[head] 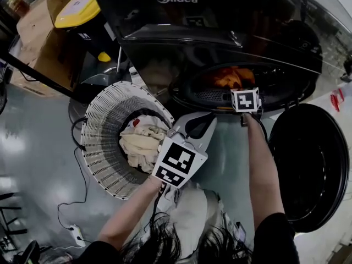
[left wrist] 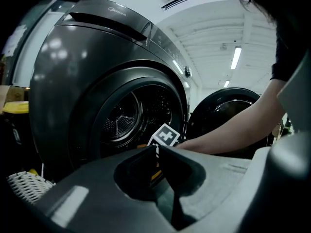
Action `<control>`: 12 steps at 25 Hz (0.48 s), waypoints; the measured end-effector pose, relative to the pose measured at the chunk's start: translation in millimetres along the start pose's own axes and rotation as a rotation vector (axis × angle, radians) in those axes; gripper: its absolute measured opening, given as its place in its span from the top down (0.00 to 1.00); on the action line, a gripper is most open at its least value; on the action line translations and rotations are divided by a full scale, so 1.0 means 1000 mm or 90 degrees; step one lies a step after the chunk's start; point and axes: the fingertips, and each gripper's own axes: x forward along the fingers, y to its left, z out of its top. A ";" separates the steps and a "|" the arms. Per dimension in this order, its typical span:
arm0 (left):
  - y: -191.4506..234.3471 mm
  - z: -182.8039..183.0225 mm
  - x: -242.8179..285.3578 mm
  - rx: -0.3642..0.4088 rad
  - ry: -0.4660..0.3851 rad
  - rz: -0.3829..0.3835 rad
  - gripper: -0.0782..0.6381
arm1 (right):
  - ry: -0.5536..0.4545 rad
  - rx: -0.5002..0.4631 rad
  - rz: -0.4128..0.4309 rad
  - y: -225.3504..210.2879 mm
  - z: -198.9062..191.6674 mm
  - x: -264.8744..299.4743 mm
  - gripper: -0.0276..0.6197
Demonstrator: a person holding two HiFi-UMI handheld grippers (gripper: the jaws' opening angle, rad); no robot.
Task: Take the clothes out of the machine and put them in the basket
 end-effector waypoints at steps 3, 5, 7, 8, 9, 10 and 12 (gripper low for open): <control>-0.001 0.002 -0.002 -0.004 0.011 0.001 0.87 | -0.132 0.073 0.056 0.006 0.019 -0.022 0.81; -0.003 0.004 -0.006 -0.011 0.017 0.004 0.87 | -0.191 0.102 0.088 0.014 0.026 -0.044 0.82; -0.007 0.008 -0.012 -0.019 0.023 0.007 0.87 | -0.220 0.125 0.109 0.022 0.025 -0.069 0.82; -0.011 0.011 -0.015 -0.022 0.028 0.007 0.87 | -0.231 0.134 0.118 0.026 0.024 -0.083 0.82; -0.015 0.013 -0.019 -0.021 0.033 0.007 0.87 | -0.242 0.143 0.127 0.031 0.023 -0.097 0.82; -0.019 0.016 -0.023 -0.020 0.038 0.006 0.87 | -0.253 0.151 0.135 0.035 0.023 -0.111 0.82; -0.026 0.024 -0.031 -0.019 0.047 0.006 0.87 | -0.271 0.159 0.149 0.043 0.028 -0.139 0.82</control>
